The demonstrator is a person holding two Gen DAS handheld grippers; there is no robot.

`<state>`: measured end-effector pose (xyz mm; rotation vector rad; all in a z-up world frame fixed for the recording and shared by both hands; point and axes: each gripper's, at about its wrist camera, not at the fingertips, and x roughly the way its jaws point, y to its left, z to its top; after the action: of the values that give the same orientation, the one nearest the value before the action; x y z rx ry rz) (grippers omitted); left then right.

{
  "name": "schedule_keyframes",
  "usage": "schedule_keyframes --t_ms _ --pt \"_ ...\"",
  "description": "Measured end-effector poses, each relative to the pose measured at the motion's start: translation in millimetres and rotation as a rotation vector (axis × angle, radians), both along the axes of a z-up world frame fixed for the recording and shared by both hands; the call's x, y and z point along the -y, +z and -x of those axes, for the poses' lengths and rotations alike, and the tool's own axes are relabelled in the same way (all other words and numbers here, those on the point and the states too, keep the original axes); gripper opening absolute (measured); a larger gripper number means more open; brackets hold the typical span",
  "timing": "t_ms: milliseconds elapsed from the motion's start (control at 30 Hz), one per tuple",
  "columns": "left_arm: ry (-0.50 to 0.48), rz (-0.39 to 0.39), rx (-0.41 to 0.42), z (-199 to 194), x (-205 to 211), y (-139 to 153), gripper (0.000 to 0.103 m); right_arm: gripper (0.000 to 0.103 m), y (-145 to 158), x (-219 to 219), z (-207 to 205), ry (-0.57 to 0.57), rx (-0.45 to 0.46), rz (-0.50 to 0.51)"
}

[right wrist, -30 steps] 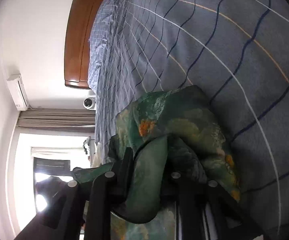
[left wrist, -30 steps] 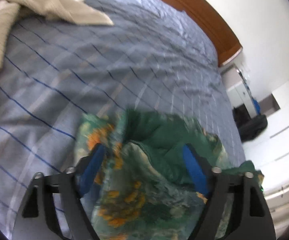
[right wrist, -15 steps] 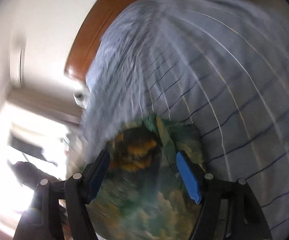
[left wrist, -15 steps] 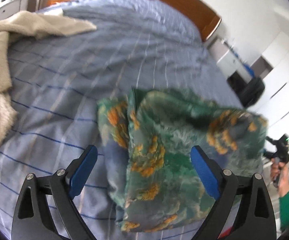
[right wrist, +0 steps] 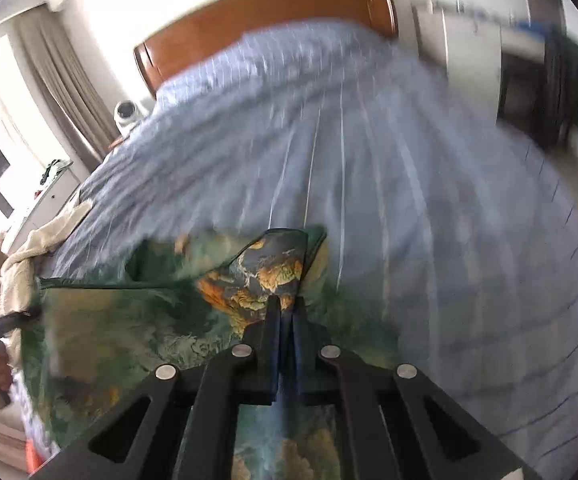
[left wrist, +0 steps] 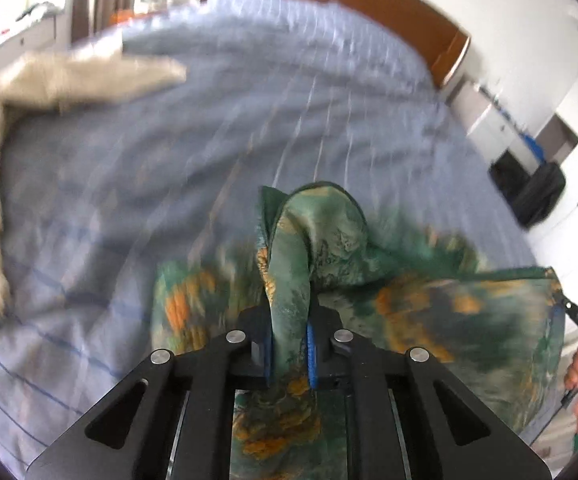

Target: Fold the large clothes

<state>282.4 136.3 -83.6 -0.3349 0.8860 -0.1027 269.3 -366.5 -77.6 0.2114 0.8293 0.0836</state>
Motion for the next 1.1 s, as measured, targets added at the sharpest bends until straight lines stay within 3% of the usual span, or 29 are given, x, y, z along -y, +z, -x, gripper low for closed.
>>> schedule_keyframes --t_ms 100,167,233,300,333,367,433,500,600,833,900,967,1033,1100 --pt "0.044 -0.050 0.122 -10.4 3.6 29.5 0.010 0.002 32.8 8.9 -11.6 -0.052 0.084 0.060" --pt "0.059 -0.114 0.143 -20.8 12.2 24.3 0.010 0.002 32.3 16.4 -24.1 -0.093 0.075 0.076" --pt "0.059 -0.216 0.106 -33.5 23.8 -1.8 0.010 0.002 11.5 16.7 -38.8 -0.121 0.033 0.139" --pt "0.052 -0.273 0.003 -45.9 28.9 -51.9 0.012 0.002 -31.2 12.1 -48.6 -0.131 -0.066 0.171" --pt "0.045 -0.276 -0.035 -47.6 28.8 -83.4 0.015 0.002 -61.3 10.8 -55.4 -0.132 -0.143 0.165" --pt "0.053 -0.263 -0.022 -43.5 27.5 -97.7 0.016 0.002 -89.0 9.1 -57.0 -0.126 -0.191 0.156" --pt "0.067 -0.241 0.027 -37.5 24.5 -101.8 0.016 0.003 -119.4 1.2 -49.4 -0.121 -0.151 0.175" --pt "0.063 -0.191 0.038 -37.9 15.7 -105.8 0.017 0.003 -126.2 1.3 -42.0 -0.147 -0.091 0.177" --pt "0.068 -0.132 0.045 -38.3 6.8 -111.3 0.019 0.003 -128.9 9.0 -38.5 -0.159 -0.075 0.134" --pt "0.064 -0.131 0.044 -40.2 12.9 -110.5 0.021 0.003 -133.4 3.7 -39.9 -0.164 -0.065 0.157" --pt "0.062 -0.127 0.014 -41.3 13.6 -104.3 0.026 0.004 -130.4 3.8 -38.5 -0.160 -0.068 0.160" --pt "0.070 -0.116 -0.029 -38.7 7.2 -83.3 0.049 0.005 -121.3 5.6 -38.1 -0.149 -0.080 0.138" --pt "0.079 -0.079 0.005 -26.3 -0.3 -57.3 0.063 0.009 -105.4 15.0 -37.9 -0.136 -0.098 0.109" --pt "0.074 -0.070 0.081 -11.0 0.5 -23.8 0.071 0.034 -81.0 24.8 -30.8 -0.144 -0.073 0.094"
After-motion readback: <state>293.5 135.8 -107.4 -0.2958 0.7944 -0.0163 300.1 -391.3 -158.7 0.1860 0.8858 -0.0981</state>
